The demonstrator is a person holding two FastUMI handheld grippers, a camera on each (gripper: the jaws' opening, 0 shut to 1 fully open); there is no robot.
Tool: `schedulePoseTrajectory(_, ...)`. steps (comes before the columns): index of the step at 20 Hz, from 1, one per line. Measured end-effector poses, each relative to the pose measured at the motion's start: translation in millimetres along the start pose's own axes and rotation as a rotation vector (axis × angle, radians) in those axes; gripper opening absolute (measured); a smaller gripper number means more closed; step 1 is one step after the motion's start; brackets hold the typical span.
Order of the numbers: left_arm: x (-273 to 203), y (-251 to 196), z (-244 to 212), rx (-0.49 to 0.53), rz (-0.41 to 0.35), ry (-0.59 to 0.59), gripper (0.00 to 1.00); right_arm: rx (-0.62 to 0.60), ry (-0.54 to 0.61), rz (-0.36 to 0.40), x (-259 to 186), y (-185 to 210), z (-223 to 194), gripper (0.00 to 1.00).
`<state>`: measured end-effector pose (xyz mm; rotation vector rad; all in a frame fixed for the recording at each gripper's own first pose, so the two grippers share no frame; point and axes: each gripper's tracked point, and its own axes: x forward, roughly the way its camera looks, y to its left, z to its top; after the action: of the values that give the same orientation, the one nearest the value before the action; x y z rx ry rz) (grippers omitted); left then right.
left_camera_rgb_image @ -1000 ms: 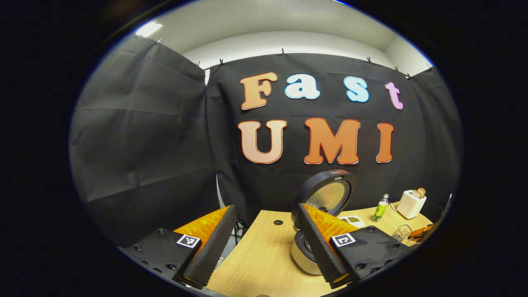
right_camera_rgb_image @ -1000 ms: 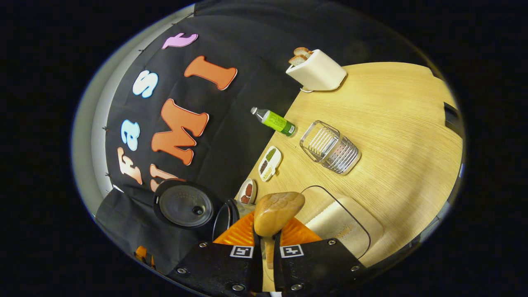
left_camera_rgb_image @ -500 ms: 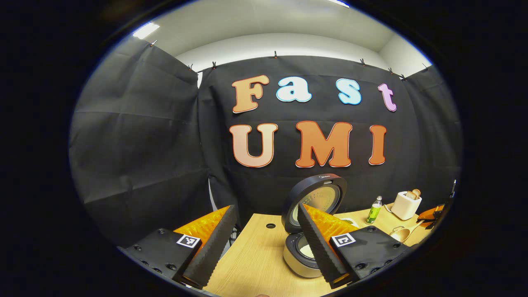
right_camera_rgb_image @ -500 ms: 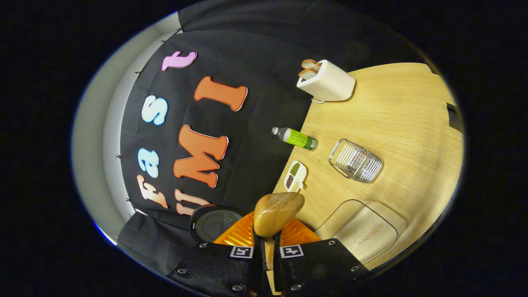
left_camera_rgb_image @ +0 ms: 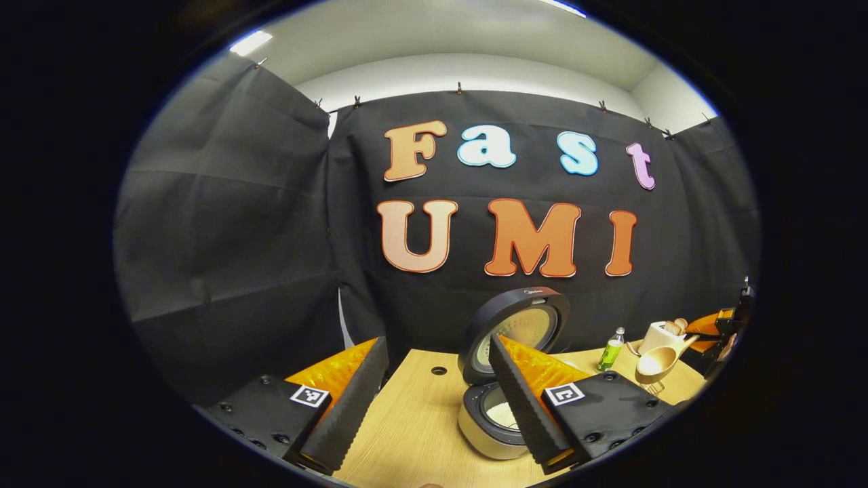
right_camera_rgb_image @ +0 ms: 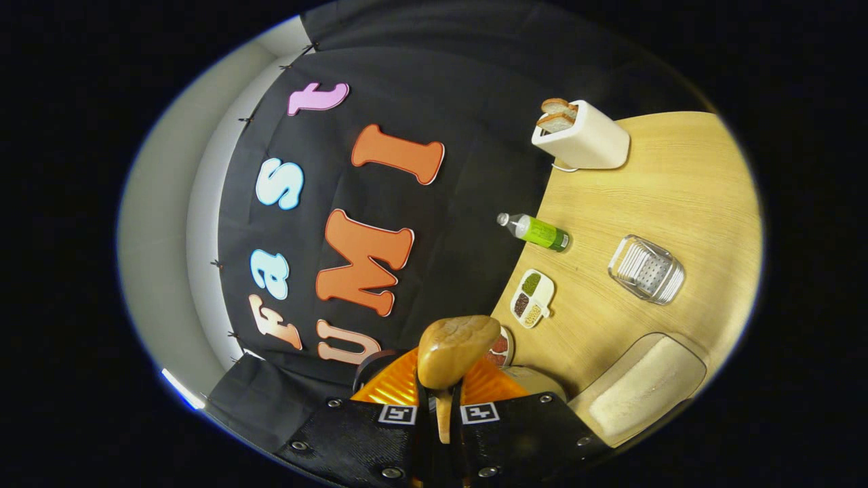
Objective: Close the left gripper, press the button to open the rice cooker; take a wooden spoon from the chopstick holder with the right hand, scoop a spoonful of rice and pour it into the rice cooker, then put the wooden spoon back into the chopstick holder.
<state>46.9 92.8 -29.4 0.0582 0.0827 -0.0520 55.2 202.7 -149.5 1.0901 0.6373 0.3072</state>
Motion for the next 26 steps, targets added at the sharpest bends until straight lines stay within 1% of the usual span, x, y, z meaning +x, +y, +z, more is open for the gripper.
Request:
schedulePoseTrajectory(6,7.4,14.3,-8.4,-0.023,0.024,0.015,1.00,0.017,0.027,0.049,32.2,39.5,-15.0,0.09)
schedulePoseTrajectory(9,10.8,25.0,-13.4,-0.024,0.040,0.024,0.97,-0.019,0.023,0.059,46.4,54.0,-21.4,0.09)
schedulePoseTrajectory(16,12.6,57.4,-22.0,-0.026,0.090,0.034,0.97,-0.166,0.024,0.046,80.4,80.2,-42.1,0.09)
schedulePoseTrajectory(17,12.6,62.9,-22.6,-0.027,0.099,0.036,0.99,-0.188,0.024,0.047,83.6,83.8,-45.2,0.09)
schedulePoseTrajectory(18,14.8,67.1,-23.6,-0.030,0.107,0.038,0.97,-0.216,0.026,0.049,87.7,87.7,-49.7,0.09)
schedulePoseTrajectory(19,15.2,70.4,-24.7,-0.035,0.112,0.039,0.97,-0.245,0.026,0.048,90.9,91.8,-53.0,0.09)
schedulePoseTrajectory(23,18.0,80.5,-26.7,-0.047,0.122,0.042,0.97,-0.362,0.016,0.042,99.9,102.5,-65.3,0.10)
schedulePoseTrajectory(26,19.8,86.0,-26.4,-0.042,0.129,0.040,0.97,-0.408,0.010,0.052,101.6,111.4,-70.6,0.09)
